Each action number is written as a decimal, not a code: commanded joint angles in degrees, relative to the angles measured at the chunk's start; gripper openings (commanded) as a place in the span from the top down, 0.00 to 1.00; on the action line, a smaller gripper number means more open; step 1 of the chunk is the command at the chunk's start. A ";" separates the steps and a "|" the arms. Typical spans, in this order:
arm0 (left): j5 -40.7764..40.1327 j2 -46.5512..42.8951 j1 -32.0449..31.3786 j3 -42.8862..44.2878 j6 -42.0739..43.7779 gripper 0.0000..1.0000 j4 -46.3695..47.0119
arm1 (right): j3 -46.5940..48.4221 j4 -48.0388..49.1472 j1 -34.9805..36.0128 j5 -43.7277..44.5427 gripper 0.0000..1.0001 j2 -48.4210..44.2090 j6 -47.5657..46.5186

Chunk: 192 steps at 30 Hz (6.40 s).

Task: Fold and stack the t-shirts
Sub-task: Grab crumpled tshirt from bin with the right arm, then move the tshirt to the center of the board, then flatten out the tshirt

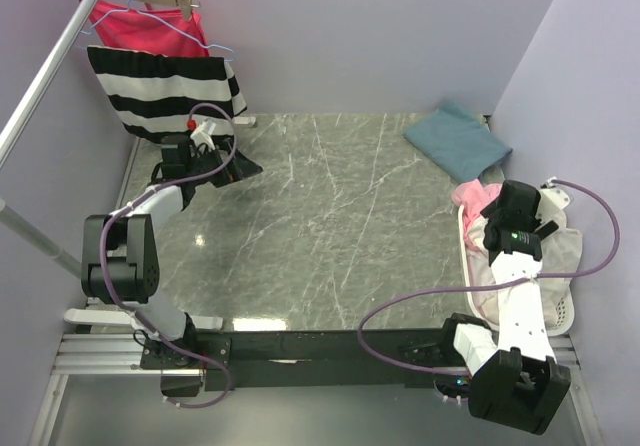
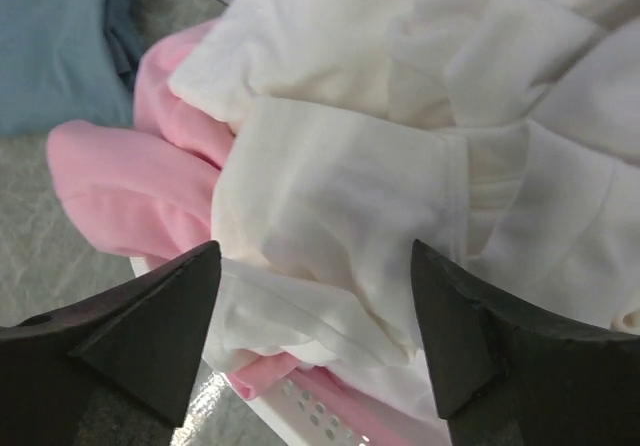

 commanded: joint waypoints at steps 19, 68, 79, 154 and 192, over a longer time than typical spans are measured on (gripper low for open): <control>3.20 4.88 -3.63 7.14 6.71 0.01 -6.42 | -2.36 1.96 -6.91 -4.58 1.00 -6.96 -0.13; 2.15 2.07 -4.42 5.82 1.09 0.01 -0.09 | 37.29 26.60 -7.08 -87.71 1.00 -14.90 20.38; -3.82 -9.45 0.41 -2.70 -5.59 0.01 7.91 | 24.81 62.19 10.15 -90.21 1.00 -10.94 46.83; -49.26 -27.72 -27.29 17.07 7.24 0.83 -42.61 | 21.39 -1.72 23.06 -46.68 1.00 8.77 -6.02; -33.71 6.29 -12.33 13.39 -0.23 0.01 -23.46 | 50.29 -2.88 25.25 -51.95 0.32 60.96 -9.89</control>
